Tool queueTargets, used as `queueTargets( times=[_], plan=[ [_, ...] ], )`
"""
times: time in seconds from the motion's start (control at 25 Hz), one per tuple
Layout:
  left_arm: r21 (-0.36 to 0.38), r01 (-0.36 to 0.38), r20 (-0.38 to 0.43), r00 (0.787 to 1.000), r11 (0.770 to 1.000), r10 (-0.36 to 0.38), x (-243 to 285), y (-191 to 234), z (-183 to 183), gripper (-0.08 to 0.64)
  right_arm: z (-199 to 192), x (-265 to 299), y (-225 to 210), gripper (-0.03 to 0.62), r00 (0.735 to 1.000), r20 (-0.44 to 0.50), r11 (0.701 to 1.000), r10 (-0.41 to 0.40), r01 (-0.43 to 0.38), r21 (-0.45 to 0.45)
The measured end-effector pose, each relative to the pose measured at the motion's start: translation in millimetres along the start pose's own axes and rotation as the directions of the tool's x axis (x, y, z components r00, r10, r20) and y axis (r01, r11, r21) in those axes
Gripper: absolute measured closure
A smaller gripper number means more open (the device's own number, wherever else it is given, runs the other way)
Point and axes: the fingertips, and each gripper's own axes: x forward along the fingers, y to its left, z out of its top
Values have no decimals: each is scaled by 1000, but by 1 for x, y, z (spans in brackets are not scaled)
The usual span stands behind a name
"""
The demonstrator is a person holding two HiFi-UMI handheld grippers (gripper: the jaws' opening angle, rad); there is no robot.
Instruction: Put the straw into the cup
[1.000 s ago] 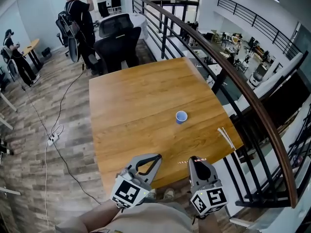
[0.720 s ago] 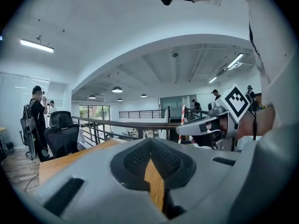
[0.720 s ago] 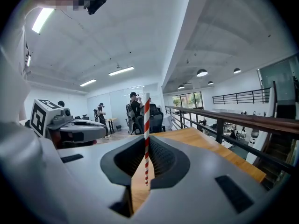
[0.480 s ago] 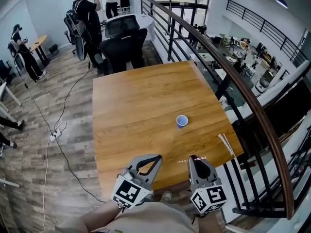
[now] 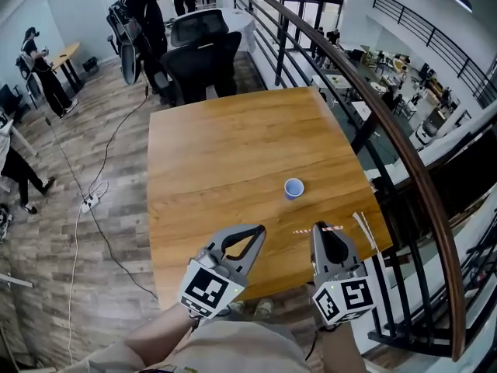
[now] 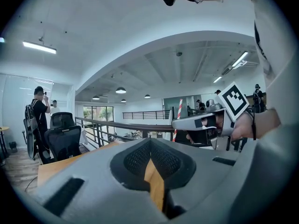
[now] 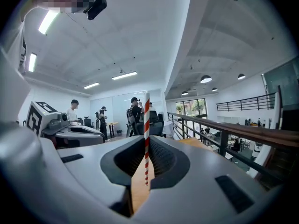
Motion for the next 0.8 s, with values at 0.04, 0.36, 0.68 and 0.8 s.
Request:
queueTargets(
  times=[0.04,0.36,0.68,0.8],
  plan=[
    [1,1,12,1000,1000,-1,6,5,5,546,5,7,-3,555,1000,9,1000,3,-3,-9],
    [54,-21,65,998,998,18,56,29,29,546,21,55,-43,555,995,66,991,-72,79,-111],
    [53,-10,20,1000,999,9,109,45,3,546,-4,94,-86,555,993,39,989,-112,115,-91],
    [38,-1,-10,1000,999,2,125,52,-15,546,-17,106,-100,555,993,15,990,-120,120,-77]
  ],
)
